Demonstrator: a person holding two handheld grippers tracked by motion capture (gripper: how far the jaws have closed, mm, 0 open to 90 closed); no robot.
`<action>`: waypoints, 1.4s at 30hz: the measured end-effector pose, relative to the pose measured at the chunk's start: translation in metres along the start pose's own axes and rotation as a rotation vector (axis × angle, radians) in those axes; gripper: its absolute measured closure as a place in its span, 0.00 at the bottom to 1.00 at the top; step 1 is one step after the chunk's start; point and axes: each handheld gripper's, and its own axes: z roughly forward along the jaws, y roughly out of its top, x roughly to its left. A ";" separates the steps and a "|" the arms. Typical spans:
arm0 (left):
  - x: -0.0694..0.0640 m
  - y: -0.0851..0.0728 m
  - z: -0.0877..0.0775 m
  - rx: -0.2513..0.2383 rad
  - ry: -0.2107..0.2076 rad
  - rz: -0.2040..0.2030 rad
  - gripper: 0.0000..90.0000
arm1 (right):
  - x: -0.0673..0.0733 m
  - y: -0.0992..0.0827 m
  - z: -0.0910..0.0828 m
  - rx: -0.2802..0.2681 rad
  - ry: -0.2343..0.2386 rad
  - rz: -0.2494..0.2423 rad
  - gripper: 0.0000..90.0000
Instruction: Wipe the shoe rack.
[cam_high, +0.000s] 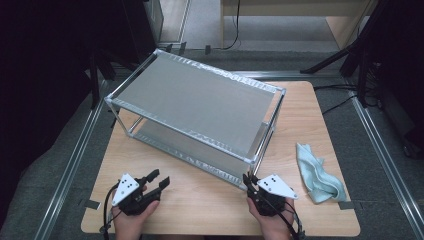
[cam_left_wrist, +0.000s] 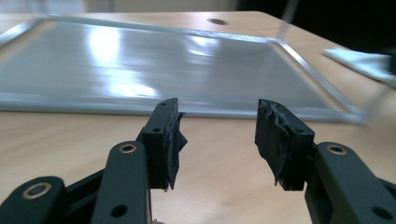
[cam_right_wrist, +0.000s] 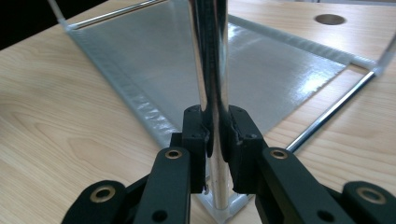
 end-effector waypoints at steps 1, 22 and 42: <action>0.009 0.002 0.002 -0.001 0.028 -0.007 0.55 | -0.003 -0.001 -0.002 -0.002 -0.007 0.000 0.87; 0.088 0.030 0.033 -0.008 0.298 -0.199 0.84 | -0.052 -0.026 -0.066 -0.004 -0.096 0.039 0.88; 0.056 0.002 -0.041 -0.007 0.178 -0.161 0.85 | -0.088 0.011 -0.029 -0.003 -0.168 0.142 0.86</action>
